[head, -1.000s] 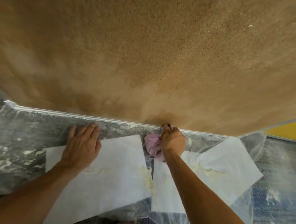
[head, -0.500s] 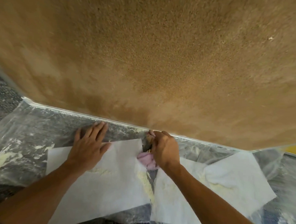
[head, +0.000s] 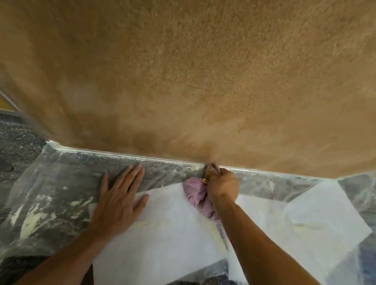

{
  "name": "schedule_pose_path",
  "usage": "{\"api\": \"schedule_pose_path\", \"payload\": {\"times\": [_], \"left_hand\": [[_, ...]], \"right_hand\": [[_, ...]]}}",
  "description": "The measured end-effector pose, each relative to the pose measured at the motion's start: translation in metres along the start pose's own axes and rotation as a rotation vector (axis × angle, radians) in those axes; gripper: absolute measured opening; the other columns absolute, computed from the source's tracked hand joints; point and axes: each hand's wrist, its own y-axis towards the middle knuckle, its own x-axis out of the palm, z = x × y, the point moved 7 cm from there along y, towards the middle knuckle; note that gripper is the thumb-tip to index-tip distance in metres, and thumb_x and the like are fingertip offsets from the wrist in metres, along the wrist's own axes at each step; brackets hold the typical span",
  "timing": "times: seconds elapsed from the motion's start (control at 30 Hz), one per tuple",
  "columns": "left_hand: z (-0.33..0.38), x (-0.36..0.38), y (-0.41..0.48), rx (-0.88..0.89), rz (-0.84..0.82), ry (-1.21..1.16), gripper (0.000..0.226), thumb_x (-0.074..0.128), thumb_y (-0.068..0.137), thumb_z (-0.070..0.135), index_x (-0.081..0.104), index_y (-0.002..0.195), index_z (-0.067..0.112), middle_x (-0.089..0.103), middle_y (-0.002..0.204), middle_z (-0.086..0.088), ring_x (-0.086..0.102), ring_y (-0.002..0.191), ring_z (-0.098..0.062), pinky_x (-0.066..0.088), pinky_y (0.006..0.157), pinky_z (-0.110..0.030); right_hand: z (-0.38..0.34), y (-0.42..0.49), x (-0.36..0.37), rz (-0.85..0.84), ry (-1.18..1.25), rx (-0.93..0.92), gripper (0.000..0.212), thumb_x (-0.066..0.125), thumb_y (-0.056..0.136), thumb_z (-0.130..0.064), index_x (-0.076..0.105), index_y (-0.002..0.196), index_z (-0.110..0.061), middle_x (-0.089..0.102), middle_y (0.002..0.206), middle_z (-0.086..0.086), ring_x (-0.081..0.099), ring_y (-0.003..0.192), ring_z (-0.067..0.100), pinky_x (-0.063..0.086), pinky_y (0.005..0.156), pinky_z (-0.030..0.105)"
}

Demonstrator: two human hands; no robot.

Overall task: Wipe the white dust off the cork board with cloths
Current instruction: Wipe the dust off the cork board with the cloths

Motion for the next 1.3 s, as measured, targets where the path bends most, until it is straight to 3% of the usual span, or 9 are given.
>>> {"api": "schedule_pose_path", "payload": {"times": [0.2,0.3,0.4,0.5,0.63,0.77,1.03,1.2,1.3], "left_hand": [[-0.006,0.004,0.000,0.003,0.000,-0.010,0.070,0.026,0.102,0.059,0.034,0.159,0.021,0.028,0.167,0.006,0.028,0.153,-0.015,0.014,0.122,-0.062],[-0.008,0.004,0.000,-0.002,0.019,-0.021,0.071,0.025,0.102,0.061,0.034,0.159,0.020,0.029,0.166,0.006,0.029,0.152,-0.016,0.014,0.122,-0.063],[-0.006,0.002,0.001,0.003,0.052,-0.018,0.071,0.027,0.100,0.060,0.039,0.157,0.018,0.034,0.165,0.003,0.034,0.150,-0.018,0.017,0.121,-0.062],[-0.012,-0.006,-0.001,-0.019,0.111,-0.015,0.070,0.032,0.099,0.057,0.050,0.149,0.011,0.042,0.160,-0.002,0.041,0.146,-0.021,0.018,0.120,-0.062],[-0.032,-0.014,-0.004,-0.084,0.148,-0.007,0.067,0.037,0.098,0.053,0.056,0.143,0.007,0.048,0.156,-0.005,0.048,0.140,-0.024,0.021,0.118,-0.063],[-0.038,-0.014,-0.005,-0.076,0.126,0.018,0.068,0.036,0.097,0.053,0.056,0.144,0.008,0.046,0.157,-0.004,0.046,0.141,-0.022,0.021,0.117,-0.066],[-0.048,-0.011,-0.011,-0.101,0.117,0.036,0.073,0.039,0.095,0.057,0.049,0.149,0.009,0.040,0.161,-0.004,0.037,0.148,-0.022,0.012,0.120,-0.063],[-0.055,-0.014,-0.014,-0.126,0.108,0.044,0.074,0.034,0.098,0.059,0.049,0.150,0.009,0.038,0.163,-0.004,0.036,0.149,-0.021,0.015,0.119,-0.064],[-0.062,-0.015,-0.016,-0.149,0.098,0.059,0.073,0.032,0.099,0.059,0.050,0.149,0.009,0.037,0.163,-0.003,0.037,0.149,-0.020,0.013,0.119,-0.062]], "right_hand": [[-0.046,-0.034,0.030,0.062,-0.159,-0.148,0.033,0.059,0.098,-0.025,0.064,0.123,-0.003,0.061,0.124,0.014,0.058,0.117,0.033,0.045,0.098,0.034],[-0.069,-0.050,0.051,-0.028,-0.311,-0.403,0.023,0.067,0.093,-0.023,0.067,0.115,-0.016,0.059,0.118,0.004,0.061,0.107,0.025,0.047,0.086,0.028],[-0.069,-0.057,0.050,-0.123,-0.303,-0.562,0.025,0.057,0.096,-0.012,0.070,0.115,-0.020,0.061,0.112,0.005,0.061,0.100,0.026,0.039,0.075,0.025],[-0.047,-0.044,0.016,0.014,-0.214,-0.407,0.033,0.052,0.096,-0.008,0.069,0.123,-0.013,0.062,0.109,0.005,0.061,0.096,0.025,0.034,0.075,0.019],[-0.031,-0.023,0.001,0.123,-0.313,-0.238,0.025,0.054,0.098,-0.012,0.067,0.119,-0.007,0.068,0.114,0.013,0.062,0.106,0.033,0.047,0.084,0.035],[-0.060,-0.041,0.027,0.124,-0.451,-0.347,0.026,0.042,0.105,-0.014,0.065,0.118,-0.014,0.070,0.116,0.009,0.060,0.108,0.028,0.046,0.083,0.033],[-0.111,-0.100,0.086,-0.071,-0.591,-0.772,0.036,0.049,0.100,-0.012,0.060,0.133,-0.020,0.066,0.127,0.004,0.051,0.115,0.029,0.044,0.090,0.040],[-0.105,-0.084,0.057,-0.010,-0.660,-0.622,0.047,0.071,0.090,-0.017,0.054,0.134,-0.013,0.064,0.120,0.012,0.055,0.109,0.027,0.046,0.094,0.035],[-0.106,-0.073,0.036,0.054,-0.569,-0.484,0.024,0.046,0.105,-0.015,0.064,0.121,-0.013,0.071,0.111,0.010,0.065,0.102,0.027,0.046,0.089,0.033]]}}
